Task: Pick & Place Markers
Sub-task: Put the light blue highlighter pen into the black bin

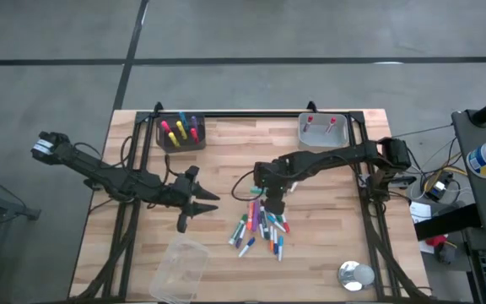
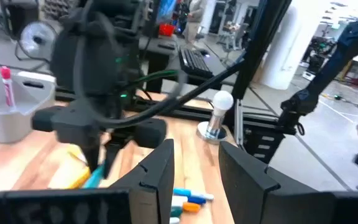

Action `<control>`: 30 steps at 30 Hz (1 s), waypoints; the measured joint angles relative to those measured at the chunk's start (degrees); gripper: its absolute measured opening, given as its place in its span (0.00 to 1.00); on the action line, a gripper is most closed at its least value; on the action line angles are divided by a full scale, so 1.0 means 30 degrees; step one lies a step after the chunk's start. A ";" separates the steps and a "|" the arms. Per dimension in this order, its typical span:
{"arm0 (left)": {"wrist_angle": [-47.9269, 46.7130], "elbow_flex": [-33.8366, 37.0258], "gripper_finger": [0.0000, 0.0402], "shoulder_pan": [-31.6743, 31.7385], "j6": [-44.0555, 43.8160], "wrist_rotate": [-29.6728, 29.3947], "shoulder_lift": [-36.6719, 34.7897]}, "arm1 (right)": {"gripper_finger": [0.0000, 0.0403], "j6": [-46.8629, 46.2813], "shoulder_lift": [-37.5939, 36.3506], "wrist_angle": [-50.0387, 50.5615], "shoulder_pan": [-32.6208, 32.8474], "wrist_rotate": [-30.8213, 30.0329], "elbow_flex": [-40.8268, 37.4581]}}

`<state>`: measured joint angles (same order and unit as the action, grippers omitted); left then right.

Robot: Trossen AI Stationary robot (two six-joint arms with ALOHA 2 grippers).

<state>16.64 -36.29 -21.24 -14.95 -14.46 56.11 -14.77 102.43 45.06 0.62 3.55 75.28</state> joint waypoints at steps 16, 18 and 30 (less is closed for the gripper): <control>-0.0552 -0.0007 0.30 0.0296 -0.3913 -0.0961 0.0744 | 0.16 0.0514 -0.0022 0.3446 0.1848 -0.0028 0.5038; -0.0512 -0.0014 0.30 0.0303 -0.4063 -0.0963 0.1198 | 0.16 0.0569 -0.0029 0.3454 0.1961 -0.0036 0.5371; -0.1037 -0.1525 0.30 0.1247 -0.4412 -0.1004 0.4260 | 0.16 0.0933 -0.0029 0.3472 0.2635 -0.0079 0.6377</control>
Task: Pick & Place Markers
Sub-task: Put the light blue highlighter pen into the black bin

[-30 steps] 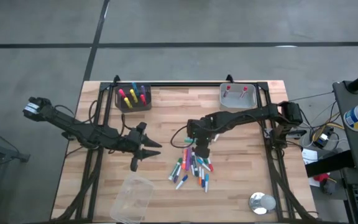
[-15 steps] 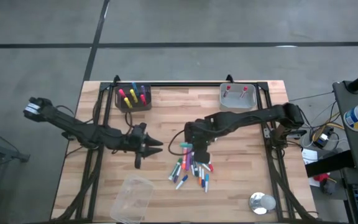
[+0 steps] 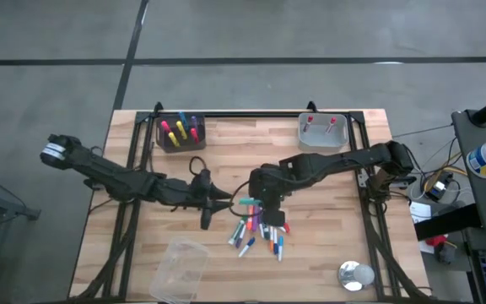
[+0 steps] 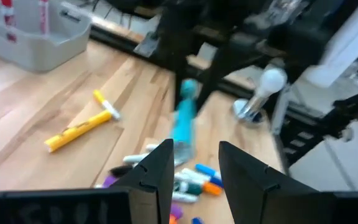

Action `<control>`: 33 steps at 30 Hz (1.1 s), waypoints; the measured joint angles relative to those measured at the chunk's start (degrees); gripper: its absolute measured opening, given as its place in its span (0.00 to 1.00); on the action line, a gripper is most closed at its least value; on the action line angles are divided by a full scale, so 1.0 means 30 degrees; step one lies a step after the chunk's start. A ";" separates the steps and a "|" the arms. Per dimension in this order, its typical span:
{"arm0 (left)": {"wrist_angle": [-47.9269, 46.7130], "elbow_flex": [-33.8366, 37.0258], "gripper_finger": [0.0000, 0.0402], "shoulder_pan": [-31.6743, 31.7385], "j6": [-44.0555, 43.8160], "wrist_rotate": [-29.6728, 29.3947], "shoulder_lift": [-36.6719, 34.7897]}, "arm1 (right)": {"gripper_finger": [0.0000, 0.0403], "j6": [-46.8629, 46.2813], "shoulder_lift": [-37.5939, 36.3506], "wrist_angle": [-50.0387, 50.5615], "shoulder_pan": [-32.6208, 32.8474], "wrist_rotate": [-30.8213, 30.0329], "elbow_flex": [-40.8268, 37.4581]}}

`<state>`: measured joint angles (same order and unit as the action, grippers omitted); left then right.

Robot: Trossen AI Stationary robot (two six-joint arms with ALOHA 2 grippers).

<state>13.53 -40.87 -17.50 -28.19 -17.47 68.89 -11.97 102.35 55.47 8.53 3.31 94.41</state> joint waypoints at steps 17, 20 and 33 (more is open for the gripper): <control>-0.0593 -0.1870 0.30 0.0979 -0.0402 0.3270 0.2550 | 0.16 -0.0078 -0.0007 -0.0050 0.0553 0.0074 -0.0008; -0.0993 -0.1994 0.30 0.1066 -0.0480 0.3335 0.2876 | 0.16 -0.0089 -0.0010 -0.0083 0.0562 0.0042 -0.0008; -0.0523 -0.2184 0.30 0.1230 -0.0576 0.3327 0.3095 | 0.16 -0.0143 -0.0022 -0.0069 0.0578 -0.0005 -0.0008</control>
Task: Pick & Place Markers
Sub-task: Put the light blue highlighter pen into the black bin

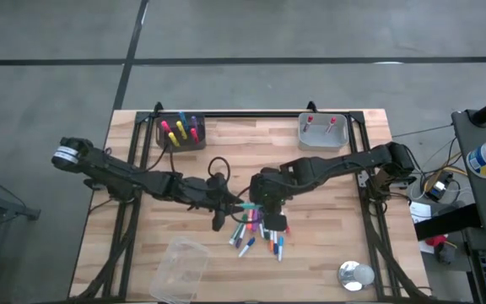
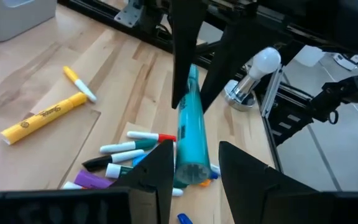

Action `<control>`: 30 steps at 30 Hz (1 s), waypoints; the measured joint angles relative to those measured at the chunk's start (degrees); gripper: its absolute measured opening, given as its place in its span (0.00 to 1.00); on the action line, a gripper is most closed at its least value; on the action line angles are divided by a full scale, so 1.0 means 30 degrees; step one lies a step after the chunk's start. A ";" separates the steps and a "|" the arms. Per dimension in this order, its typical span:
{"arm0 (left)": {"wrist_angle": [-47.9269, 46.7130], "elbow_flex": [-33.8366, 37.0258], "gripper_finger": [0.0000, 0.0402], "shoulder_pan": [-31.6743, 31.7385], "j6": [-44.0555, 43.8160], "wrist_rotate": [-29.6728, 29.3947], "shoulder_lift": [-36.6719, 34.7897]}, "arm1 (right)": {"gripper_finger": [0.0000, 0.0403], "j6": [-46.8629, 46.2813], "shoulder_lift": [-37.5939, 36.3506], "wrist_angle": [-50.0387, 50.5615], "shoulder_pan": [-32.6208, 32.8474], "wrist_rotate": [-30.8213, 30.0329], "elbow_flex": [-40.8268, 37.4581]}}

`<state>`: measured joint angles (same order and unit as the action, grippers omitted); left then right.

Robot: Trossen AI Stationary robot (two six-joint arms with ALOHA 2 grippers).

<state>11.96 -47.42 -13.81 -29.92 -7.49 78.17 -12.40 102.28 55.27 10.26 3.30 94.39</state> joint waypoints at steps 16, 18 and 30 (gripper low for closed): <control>-0.0051 0.0000 0.30 0.0157 -0.0028 0.0965 0.0080 | 0.16 0.0136 0.0000 -0.0058 0.0000 -0.0083 0.0000; -0.0044 0.0003 0.28 0.0172 -0.0031 0.0967 0.0080 | 0.16 0.0136 0.0000 -0.0064 0.0000 -0.0083 0.0000; -0.0078 0.0022 0.17 0.0244 0.0011 0.0985 0.0080 | 0.20 0.0260 0.0000 0.0068 -0.0007 -0.0089 0.0069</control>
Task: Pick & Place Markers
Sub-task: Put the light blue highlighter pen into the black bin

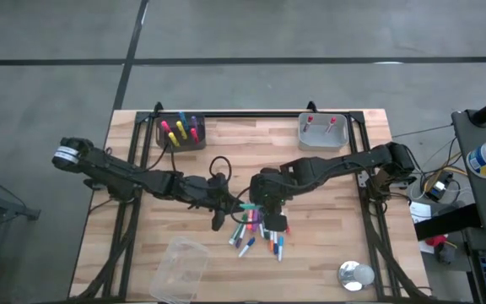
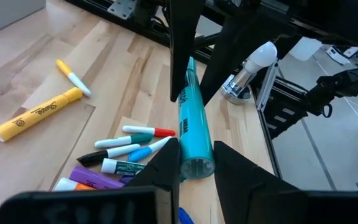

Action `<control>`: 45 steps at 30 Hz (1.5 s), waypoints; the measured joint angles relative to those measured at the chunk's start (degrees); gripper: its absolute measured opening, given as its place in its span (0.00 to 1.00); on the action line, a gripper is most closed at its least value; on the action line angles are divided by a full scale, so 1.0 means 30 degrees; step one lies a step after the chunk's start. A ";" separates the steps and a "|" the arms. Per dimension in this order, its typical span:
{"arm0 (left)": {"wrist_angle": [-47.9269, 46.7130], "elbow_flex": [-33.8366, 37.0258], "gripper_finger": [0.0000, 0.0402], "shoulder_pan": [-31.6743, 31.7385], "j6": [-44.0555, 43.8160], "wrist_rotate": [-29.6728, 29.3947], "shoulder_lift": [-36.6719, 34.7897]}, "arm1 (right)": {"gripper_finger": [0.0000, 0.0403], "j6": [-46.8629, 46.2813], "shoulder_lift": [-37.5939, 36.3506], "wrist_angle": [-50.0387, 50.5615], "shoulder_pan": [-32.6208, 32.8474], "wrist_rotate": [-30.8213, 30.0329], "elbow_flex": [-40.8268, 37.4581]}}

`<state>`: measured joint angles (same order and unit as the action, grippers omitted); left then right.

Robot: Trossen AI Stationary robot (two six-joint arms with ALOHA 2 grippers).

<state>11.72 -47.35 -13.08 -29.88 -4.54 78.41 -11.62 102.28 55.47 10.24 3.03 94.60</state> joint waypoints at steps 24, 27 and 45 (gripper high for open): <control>-0.1118 0.1488 0.17 0.0102 0.2403 -0.6084 -0.4460 | 0.45 -0.1596 -0.0947 0.1711 0.1943 -0.5774 0.2320; 0.0534 0.2507 0.17 0.0073 0.2810 -0.6171 -0.5640 | 0.45 -0.1574 -0.0952 0.1081 0.2484 -0.7269 0.2201; 1.4794 0.9145 0.17 -0.0566 0.6984 -0.3553 -0.9132 | 0.45 0.1224 -0.0969 -0.9330 0.3257 -1.1087 -0.2915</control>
<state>56.10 -19.92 -14.78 -8.93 -15.19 51.02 -7.94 99.37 27.48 20.01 -30.23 85.85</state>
